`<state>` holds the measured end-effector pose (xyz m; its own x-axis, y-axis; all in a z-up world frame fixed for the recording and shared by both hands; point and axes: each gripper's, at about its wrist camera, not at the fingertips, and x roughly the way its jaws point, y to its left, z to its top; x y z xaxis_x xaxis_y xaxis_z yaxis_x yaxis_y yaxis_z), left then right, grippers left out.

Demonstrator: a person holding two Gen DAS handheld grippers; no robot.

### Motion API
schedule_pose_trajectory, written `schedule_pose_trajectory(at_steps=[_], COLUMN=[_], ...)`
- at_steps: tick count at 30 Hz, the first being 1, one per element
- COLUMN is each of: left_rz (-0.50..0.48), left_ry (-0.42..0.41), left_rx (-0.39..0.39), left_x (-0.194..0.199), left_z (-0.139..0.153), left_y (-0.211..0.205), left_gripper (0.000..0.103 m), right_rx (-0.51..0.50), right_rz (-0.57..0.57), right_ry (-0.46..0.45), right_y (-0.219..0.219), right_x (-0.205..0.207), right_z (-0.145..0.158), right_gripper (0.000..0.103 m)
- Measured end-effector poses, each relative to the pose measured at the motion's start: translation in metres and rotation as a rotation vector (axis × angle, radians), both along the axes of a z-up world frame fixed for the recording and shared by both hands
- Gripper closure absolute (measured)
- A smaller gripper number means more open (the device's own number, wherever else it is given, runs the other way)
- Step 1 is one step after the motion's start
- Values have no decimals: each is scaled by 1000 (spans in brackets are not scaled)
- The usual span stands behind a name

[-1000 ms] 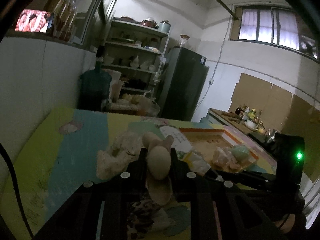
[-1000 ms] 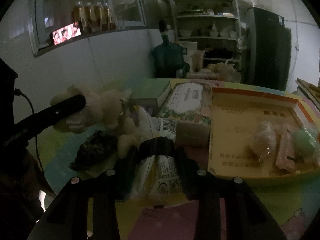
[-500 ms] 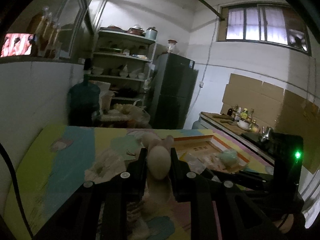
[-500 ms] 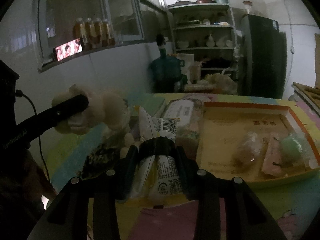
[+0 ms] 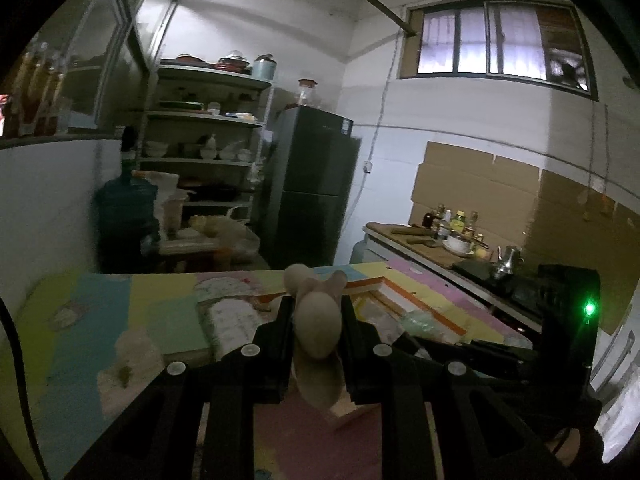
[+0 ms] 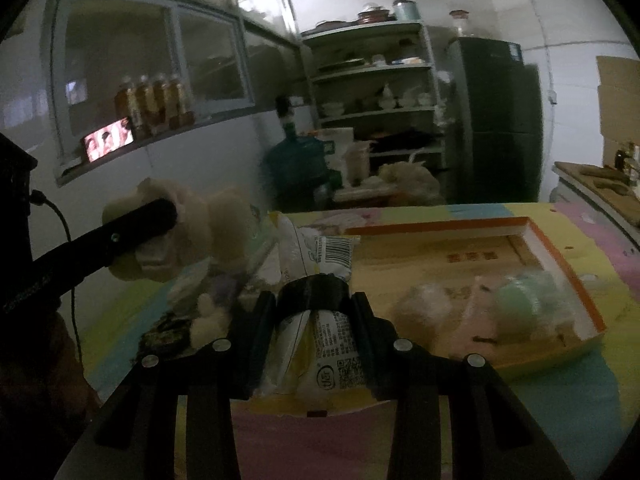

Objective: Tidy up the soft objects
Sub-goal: 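Carry the white plush toward the tray with the left tool while the right tool carries the packet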

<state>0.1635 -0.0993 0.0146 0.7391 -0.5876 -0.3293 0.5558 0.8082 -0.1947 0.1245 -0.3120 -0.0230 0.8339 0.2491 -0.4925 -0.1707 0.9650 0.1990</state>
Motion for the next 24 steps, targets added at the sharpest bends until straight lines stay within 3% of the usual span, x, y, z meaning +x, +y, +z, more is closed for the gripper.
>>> schedule_pose_trajectory(at_steps=[11,24], left_rz=[-54,-13], left_ry=[4,54], left_rx=[16,51], left_x=[18,50], left_z=[-4,-28], left_y=[-55,-95], left_gripper=[82,82], right_rx=[-5,6], right_rz=[-92,-104], right_ry=[-20,0], right_y=[-59,-97], right_x=[1,34], right_z=[6,-7], right_gripper=[63,63])
